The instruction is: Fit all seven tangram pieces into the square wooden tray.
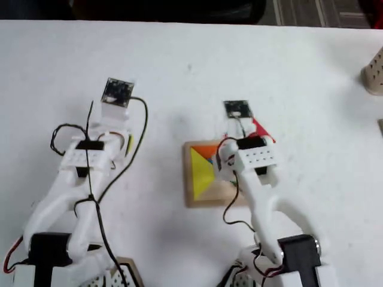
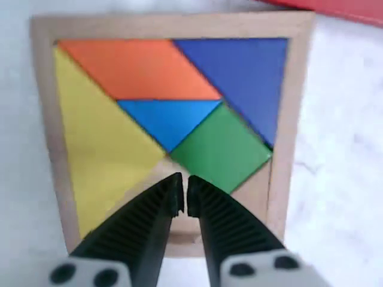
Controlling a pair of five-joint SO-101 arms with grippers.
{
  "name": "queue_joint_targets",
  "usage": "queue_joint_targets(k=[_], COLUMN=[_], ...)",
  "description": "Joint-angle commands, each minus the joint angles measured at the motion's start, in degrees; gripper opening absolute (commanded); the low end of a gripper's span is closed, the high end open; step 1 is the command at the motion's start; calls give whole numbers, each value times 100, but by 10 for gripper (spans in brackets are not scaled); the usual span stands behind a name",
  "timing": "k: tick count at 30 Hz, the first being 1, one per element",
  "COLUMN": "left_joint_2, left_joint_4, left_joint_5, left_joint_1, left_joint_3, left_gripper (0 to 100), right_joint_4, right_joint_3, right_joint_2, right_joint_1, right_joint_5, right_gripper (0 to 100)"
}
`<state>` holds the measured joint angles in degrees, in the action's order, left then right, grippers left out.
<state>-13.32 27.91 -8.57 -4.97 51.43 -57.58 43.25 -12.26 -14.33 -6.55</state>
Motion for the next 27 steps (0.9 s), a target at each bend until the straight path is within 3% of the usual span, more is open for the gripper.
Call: queue_joint_targets(k=[1, 7, 27], left_joint_2=[-92, -92, -92], left_joint_4=[-123, -123, -123], left_joint_5=[-44, -44, -18], left_joint_1=[48, 48, 48], left_joint_3=[-35, -35, -35], left_gripper=[105, 105, 105], right_joint_4=[295, 549, 268], right_joint_3=[-176, -202, -299], right_joint_2=[154, 286, -233], right_joint_1=[84, 180, 567], right_joint_5=[-440, -905, -853], right_gripper=[18, 18, 18])
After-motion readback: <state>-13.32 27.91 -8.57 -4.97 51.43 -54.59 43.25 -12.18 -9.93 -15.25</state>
